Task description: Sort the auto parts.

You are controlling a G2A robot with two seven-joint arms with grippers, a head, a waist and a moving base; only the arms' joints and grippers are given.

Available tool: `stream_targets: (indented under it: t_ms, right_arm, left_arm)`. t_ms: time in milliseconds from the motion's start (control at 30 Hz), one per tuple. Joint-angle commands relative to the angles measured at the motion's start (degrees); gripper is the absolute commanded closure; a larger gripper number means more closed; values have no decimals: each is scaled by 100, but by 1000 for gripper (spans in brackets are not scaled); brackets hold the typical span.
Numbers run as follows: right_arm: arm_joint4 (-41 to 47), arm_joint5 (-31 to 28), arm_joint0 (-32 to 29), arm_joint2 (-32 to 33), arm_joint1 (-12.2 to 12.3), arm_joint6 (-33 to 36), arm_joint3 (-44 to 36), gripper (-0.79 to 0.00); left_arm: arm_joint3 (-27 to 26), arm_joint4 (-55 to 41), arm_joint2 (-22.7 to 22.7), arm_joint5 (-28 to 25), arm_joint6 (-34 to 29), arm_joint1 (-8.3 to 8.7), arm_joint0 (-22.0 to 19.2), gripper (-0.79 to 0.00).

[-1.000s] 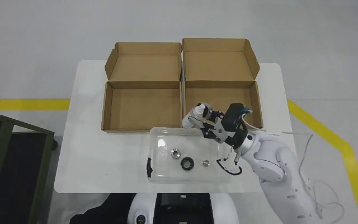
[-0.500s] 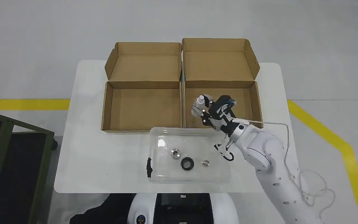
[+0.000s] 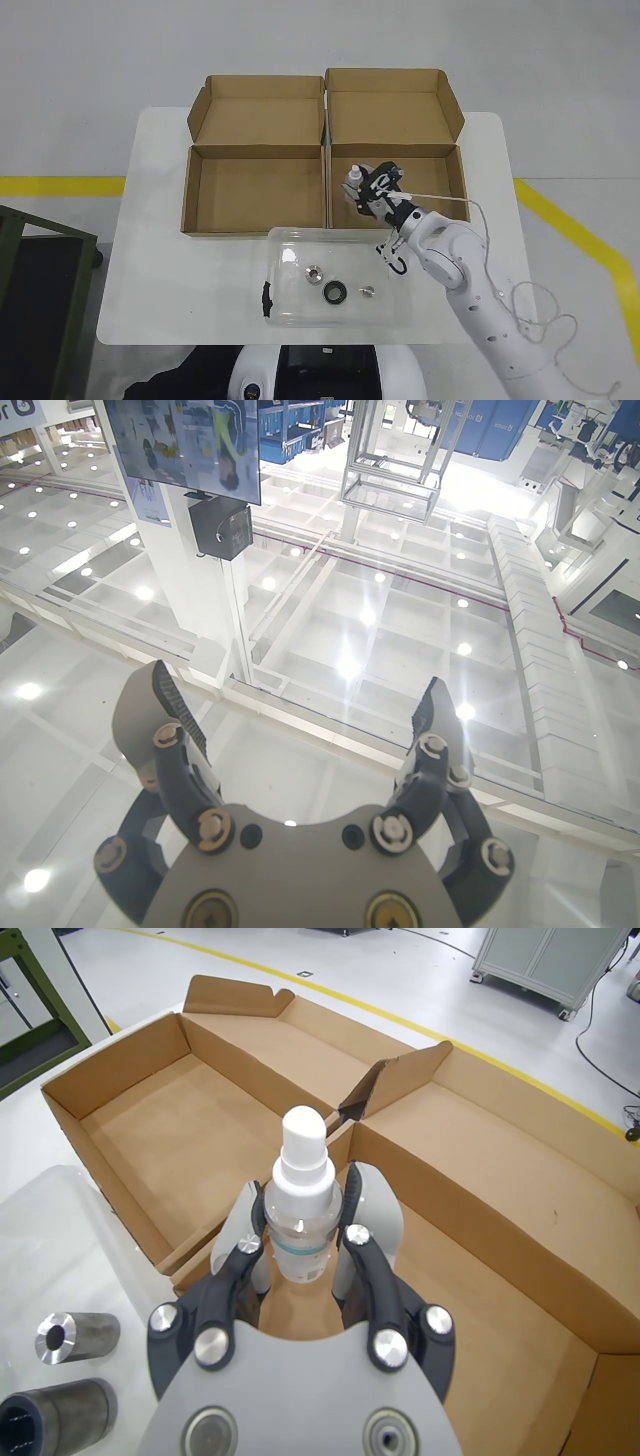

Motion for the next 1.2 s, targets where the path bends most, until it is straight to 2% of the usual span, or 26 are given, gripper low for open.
stream_targets:
  t_ms: [0,167,200,233,300,367,400,433,700,1167]
  right_arm:
    - [-40,9,63,-33,-10,43,106,0]
    - [-93,-11,207,-162,-44,75,375,-9]
    - [-93,-23,225,-184,-50,74,415,-18]
    - [-93,-32,241,-202,-55,82,451,-65]
    - [-99,-53,262,-228,-62,95,499,-277]
    - [-100,-54,269,-232,-66,112,524,-449]
    - [-99,-60,269,-230,-67,123,531,-659]
    - [-99,-59,264,-220,-66,127,531,-785]
    - [-80,-241,71,69,0,219,59,-785]
    - [-248,-1244,-889,959,263,810,-1920,-785]
  left_arm:
    - [0,0,0,0,0,0,0,-785]
    - [0,0,0,0,0,0,0,-785]
    - [0,0,0,0,0,0,0,-785]
    - [0,0,0,0,0,0,0,-785]
    - [0,0,0,0,0,0,0,-785]
    - [0,0,0,0,0,0,0,-785]
    - [0,0,0,0,0,0,0,-785]
    - [0,0,0,0,0,0,0,-785]
    - [0,0,0,0,0,0,0,-785]
    - [0,0,0,0,0,0,0,-785]
